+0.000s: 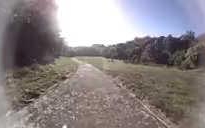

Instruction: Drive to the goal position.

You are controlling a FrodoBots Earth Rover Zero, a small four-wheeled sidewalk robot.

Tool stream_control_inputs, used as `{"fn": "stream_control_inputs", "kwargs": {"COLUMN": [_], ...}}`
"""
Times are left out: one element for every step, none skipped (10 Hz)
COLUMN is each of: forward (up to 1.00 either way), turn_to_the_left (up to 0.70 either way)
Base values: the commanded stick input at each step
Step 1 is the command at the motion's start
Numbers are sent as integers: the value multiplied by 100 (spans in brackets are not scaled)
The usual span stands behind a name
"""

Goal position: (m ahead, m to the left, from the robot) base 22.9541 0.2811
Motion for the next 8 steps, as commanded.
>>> {"fn": "stream_control_inputs", "kwargs": {"forward": [100,100,100,100,100,100,100,100], "turn_to_the_left": [1,1,1,1,1,1,1,1]}}
